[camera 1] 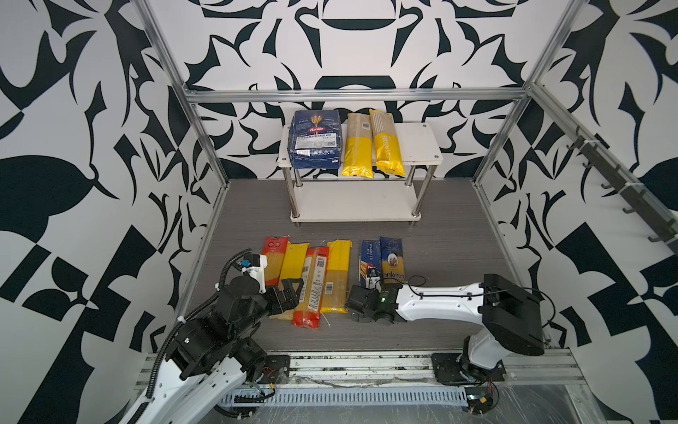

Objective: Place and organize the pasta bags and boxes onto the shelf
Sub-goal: 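Close the right gripper on the blue Barilla spaghetti box's end, then lift the blue Barilla box upright with the right gripper toward the shelf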

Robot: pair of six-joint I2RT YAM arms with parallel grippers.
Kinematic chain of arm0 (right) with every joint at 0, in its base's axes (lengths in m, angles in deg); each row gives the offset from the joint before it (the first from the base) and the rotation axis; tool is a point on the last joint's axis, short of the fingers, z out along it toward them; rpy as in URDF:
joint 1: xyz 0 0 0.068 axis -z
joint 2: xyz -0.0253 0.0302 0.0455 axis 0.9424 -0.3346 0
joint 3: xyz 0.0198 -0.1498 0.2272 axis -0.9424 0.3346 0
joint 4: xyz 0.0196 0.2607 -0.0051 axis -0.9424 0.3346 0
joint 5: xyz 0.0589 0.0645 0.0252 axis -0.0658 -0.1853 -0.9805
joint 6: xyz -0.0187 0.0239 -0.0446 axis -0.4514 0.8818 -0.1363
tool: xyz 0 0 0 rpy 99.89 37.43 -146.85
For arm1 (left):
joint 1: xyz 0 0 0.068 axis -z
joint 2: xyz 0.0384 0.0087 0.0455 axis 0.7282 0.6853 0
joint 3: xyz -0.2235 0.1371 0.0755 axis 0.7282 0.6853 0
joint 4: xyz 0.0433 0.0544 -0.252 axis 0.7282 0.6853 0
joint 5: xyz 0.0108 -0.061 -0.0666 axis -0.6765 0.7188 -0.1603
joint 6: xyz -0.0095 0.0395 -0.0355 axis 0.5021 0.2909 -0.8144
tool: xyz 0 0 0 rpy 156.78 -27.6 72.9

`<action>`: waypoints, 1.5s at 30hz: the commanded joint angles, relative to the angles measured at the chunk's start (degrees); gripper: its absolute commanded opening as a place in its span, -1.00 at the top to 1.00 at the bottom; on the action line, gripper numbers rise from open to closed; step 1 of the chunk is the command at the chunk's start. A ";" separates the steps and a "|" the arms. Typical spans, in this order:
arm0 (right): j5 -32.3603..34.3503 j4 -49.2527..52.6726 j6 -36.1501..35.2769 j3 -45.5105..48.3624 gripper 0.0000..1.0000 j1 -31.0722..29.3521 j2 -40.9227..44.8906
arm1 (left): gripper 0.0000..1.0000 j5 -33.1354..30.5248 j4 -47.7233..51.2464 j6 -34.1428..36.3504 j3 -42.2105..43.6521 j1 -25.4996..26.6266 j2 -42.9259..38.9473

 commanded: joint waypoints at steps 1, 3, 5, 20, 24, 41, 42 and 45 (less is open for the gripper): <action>-1.24 -1.72 1.04 0.40 -1.00 0.27 -1.41 | -0.99 -0.48 2.06 -0.12 -1.69 -0.21 0.20; -1.39 -2.85 0.42 0.31 -1.00 0.42 -2.32 | -0.99 -0.45 2.11 -0.07 -1.65 -0.23 0.20; -1.41 -3.77 0.21 0.43 -1.00 0.97 -2.83 | -0.99 -0.48 2.11 -0.16 -1.64 -0.21 0.20; -3.54 -7.49 -1.07 5.14 -0.04 5.76 -1.07 | -0.99 -0.88 1.46 0.41 -1.64 -0.23 1.69; -6.12 -10.24 -2.85 5.67 0.17 5.76 -0.33 | -0.99 -0.83 1.10 0.41 -1.71 -0.24 2.39; -20.08 -25.75 -5.92 14.89 0.31 11.70 20.47 | -0.99 -2.49 0.11 0.32 -4.52 -0.24 6.55; -20.07 -24.46 -6.39 14.43 0.32 12.05 21.85 | -0.99 -2.58 -0.11 0.32 -4.83 -0.24 6.98; -20.32 -21.91 -7.11 13.67 0.32 13.06 26.02 | -0.99 -2.76 -0.75 0.32 -5.87 -0.24 8.57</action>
